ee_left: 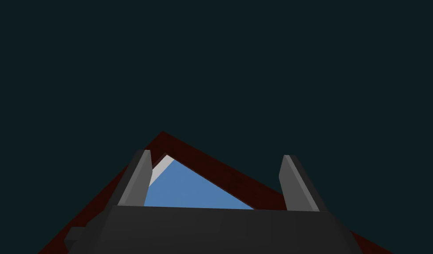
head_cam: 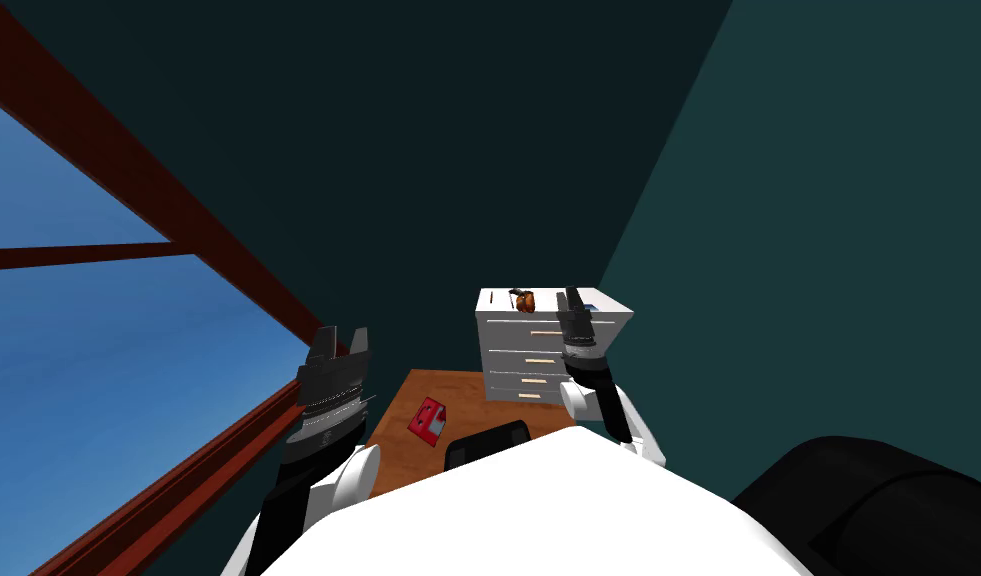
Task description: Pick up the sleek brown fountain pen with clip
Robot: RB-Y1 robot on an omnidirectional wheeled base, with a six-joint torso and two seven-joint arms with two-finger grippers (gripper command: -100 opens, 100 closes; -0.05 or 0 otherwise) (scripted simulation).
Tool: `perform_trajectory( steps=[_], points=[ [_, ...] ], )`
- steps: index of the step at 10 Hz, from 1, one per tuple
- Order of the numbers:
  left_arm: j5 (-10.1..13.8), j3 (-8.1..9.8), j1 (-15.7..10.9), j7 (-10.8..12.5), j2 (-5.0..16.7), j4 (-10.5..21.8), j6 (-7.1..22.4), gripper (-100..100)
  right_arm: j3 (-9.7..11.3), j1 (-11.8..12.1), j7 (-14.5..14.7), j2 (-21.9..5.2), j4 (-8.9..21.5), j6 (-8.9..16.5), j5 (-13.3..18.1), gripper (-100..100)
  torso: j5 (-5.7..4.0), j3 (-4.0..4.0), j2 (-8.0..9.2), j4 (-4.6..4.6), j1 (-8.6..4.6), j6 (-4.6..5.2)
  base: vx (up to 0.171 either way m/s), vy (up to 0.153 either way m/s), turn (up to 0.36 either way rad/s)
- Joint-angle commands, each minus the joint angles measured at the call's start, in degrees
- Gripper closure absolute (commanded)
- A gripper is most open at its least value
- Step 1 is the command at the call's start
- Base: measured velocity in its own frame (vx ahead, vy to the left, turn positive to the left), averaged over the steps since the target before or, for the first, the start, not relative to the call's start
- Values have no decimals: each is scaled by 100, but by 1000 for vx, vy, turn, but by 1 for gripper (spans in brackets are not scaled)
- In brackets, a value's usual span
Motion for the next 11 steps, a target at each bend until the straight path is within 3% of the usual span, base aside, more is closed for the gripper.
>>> perform_trajectory(
  steps=[1,8,9,10,11],
  points=[
    [0,0,0,0,0,0,0,0,-38,-43,-31,-285,8,86,-76,-100,0,0,0,0,0,0,-6,23,45],
    [0,-1,0,0,-1,0,0,0,-242,-285,-194,-1317,58,601,-528,-100,6,1,2,0,26,-1,-11,58,66],
    [0,0,0,0,0,0,0,0,-314,-371,-246,-1528,79,796,-694,-100,5,1,1,0,21,0,-14,66,109],
    [0,-1,-1,0,-1,0,0,0,-314,-371,-246,-1618,79,796,-694,-100,5,2,3,1,23,-2,-11,53,49],
    [0,0,0,0,0,0,0,0,-392,-465,-299,-1833,103,1015,-878,-100,5,2,4,1,19,1,-15,64,107]
  ],
)
